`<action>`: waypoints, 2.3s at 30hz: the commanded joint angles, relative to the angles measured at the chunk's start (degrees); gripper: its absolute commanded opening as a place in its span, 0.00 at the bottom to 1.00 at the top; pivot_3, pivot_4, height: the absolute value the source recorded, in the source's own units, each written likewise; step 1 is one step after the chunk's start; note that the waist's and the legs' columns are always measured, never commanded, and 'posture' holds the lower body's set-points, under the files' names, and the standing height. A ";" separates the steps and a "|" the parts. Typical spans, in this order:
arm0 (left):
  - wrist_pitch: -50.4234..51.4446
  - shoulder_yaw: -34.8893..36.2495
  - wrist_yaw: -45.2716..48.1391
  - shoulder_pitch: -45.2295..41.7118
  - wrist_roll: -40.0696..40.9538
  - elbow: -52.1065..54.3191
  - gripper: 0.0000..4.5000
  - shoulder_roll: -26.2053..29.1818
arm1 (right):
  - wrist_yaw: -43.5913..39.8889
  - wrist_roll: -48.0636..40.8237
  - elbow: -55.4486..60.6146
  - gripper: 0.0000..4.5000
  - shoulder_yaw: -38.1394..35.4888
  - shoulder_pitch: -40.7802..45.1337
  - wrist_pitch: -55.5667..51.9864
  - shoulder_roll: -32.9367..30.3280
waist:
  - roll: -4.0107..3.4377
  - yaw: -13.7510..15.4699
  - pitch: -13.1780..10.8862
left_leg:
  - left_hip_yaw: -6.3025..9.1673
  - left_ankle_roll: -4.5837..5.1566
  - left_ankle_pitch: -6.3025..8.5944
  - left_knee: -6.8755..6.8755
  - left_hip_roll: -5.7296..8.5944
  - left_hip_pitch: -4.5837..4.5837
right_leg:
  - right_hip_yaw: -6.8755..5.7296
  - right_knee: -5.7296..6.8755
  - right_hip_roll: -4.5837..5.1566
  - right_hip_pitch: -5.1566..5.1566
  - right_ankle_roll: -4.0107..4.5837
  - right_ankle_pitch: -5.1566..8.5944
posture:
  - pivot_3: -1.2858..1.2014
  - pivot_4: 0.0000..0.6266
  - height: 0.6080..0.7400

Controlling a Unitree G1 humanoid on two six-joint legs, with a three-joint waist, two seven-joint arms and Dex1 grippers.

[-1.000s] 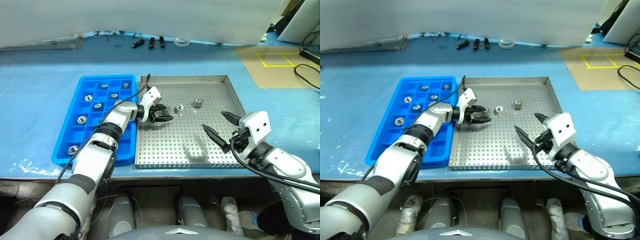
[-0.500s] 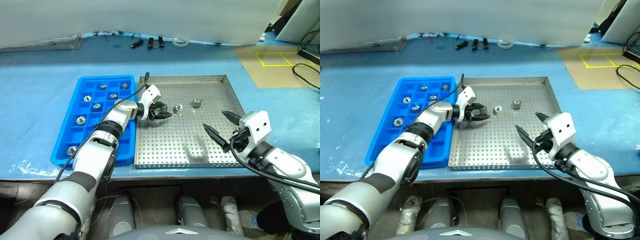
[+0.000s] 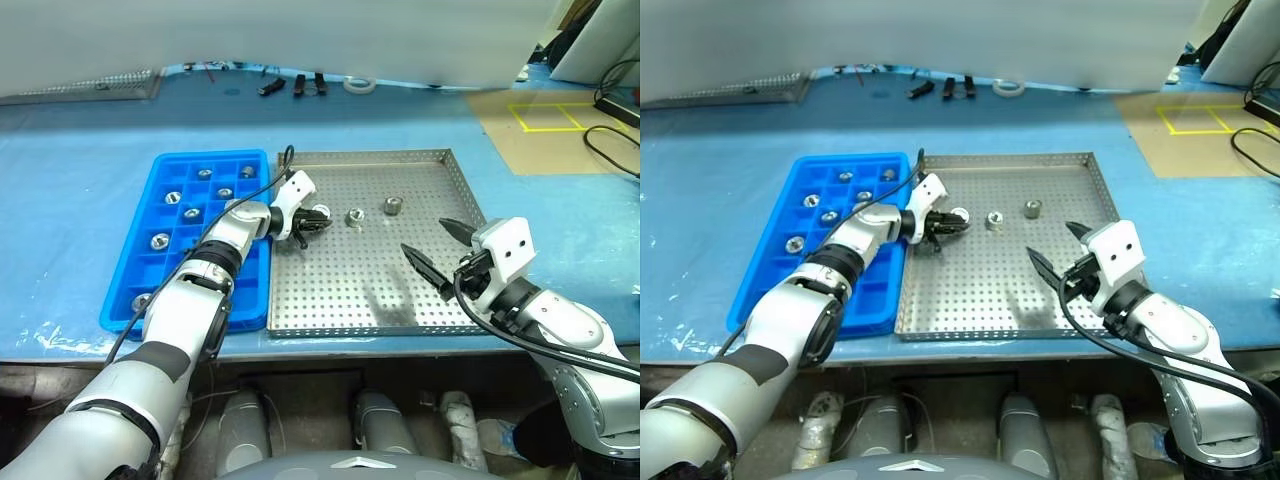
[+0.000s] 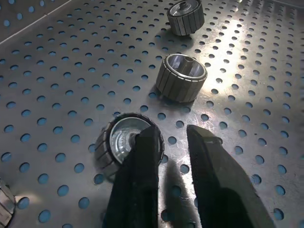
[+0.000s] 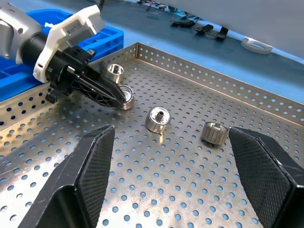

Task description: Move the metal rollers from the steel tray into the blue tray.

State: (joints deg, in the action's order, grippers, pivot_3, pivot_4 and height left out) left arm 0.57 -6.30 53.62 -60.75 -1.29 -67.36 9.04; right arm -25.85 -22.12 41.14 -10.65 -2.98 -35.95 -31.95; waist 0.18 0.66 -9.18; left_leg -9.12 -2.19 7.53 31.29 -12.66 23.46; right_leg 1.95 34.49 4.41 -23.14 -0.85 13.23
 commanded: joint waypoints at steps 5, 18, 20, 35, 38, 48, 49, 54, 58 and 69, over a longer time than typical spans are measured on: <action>0.66 0.35 0.95 0.63 -0.89 0.12 0.01 2.24 | -0.30 0.61 -0.02 0.90 0.32 1.42 1.35 -0.37 | 0.00 -0.22 0.00 | -0.04 -0.02 -0.01 -0.06 -0.02 -0.03 | 0.05 0.00 -0.03 -0.04 0.01 0.00 | 0.38 0.24 1.00; 8.48 6.21 14.82 2.12 11.97 20.68 0.01 2.52 | -1.22 1.06 -2.16 0.90 2.07 2.11 3.26 -0.01 | 0.04 -0.64 -0.08 | -0.15 -0.01 -0.01 -0.12 -0.02 0.14 | 0.09 -0.03 -0.02 -0.24 0.04 0.01 | 0.39 0.24 1.00; 12.41 7.11 15.00 2.33 14.70 26.30 0.01 2.56 | -1.49 1.25 -2.88 0.90 2.46 2.73 3.58 -0.06 | 0.04 -0.13 -0.08 | -0.18 0.01 0.01 -0.14 -0.02 0.15 | 0.06 -0.04 -0.01 -0.23 0.07 0.02 | 0.39 0.24 1.00; -2.73 -0.52 6.90 -6.07 0.86 5.34 0.86 7.01 | -1.65 1.50 -3.90 0.90 4.41 4.74 4.06 0.50 | 0.03 1.12 -0.08 | -0.23 -0.05 -0.03 -0.13 0.01 0.14 | 0.04 -0.04 -0.04 -0.19 0.03 0.03 | 0.39 0.24 1.00; -3.91 -0.80 6.38 -6.48 -0.05 2.91 0.86 4.83 | -1.22 1.59 -3.27 0.90 4.43 4.36 3.83 0.75 | 0.03 1.67 -0.08 | -0.23 -0.18 -0.11 -0.13 0.01 0.15 | 0.03 -0.03 -0.02 -0.19 0.03 0.02 | 0.39 0.24 1.00; -2.82 -2.42 -5.19 -7.31 -6.13 -5.07 0.86 2.07 | 0.48 1.72 -0.94 0.90 3.88 1.47 3.33 1.03 | 0.03 1.06 -0.09 | -0.23 -0.20 -0.12 -0.12 -0.03 0.06 | 0.06 0.06 -0.04 -0.17 0.03 0.02 | 0.37 0.24 1.00; -2.76 -2.11 -6.35 -7.48 -6.25 -5.49 0.86 2.16 | 0.57 1.63 -0.85 0.90 3.62 1.10 3.41 1.02 | 0.03 0.94 -0.09 | -0.23 -0.20 -0.12 -0.10 -0.03 0.06 | 0.06 0.06 -0.03 -0.17 0.03 0.03 | 0.37 0.24 1.00; -3.16 -0.69 -8.64 -8.19 -6.10 -6.20 0.86 2.47 | 0.93 1.66 -0.48 0.90 3.20 -0.08 3.76 1.00 | 0.04 0.39 -0.09 | -0.23 -0.18 -0.11 -0.09 -0.01 0.06 | 0.06 0.05 -0.04 -0.15 0.03 0.03 | 0.36 0.24 1.00; -3.04 -0.98 -9.09 -7.89 -6.88 -6.53 0.86 2.74 | 0.91 1.94 -1.09 0.90 3.40 -0.43 4.47 1.05 | 0.04 0.19 -0.09 | -0.23 -0.18 -0.11 -0.09 -0.02 0.05 | 0.07 0.05 -0.05 -0.16 0.03 0.03 | 0.36 0.24 1.00; -0.37 -3.21 -10.43 -6.12 -10.98 -7.47 0.86 3.69 | 0.52 2.92 -2.79 0.90 3.97 -0.87 6.33 1.32 | 0.04 -0.18 -0.08 | -0.23 -0.05 -0.03 -0.09 -0.03 -0.14 | 0.21 0.07 -0.05 -0.09 0.04 0.03 | 0.37 0.24 1.00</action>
State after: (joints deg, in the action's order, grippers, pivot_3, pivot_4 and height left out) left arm -1.10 -8.98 44.17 -67.42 -10.96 -73.63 10.94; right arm -25.18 -19.40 37.62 -6.04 -3.76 -31.18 -30.88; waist 0.21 0.49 -9.26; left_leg -9.36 -2.24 7.50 31.20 -12.68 23.30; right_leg 2.17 34.55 4.36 -23.21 -0.82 13.27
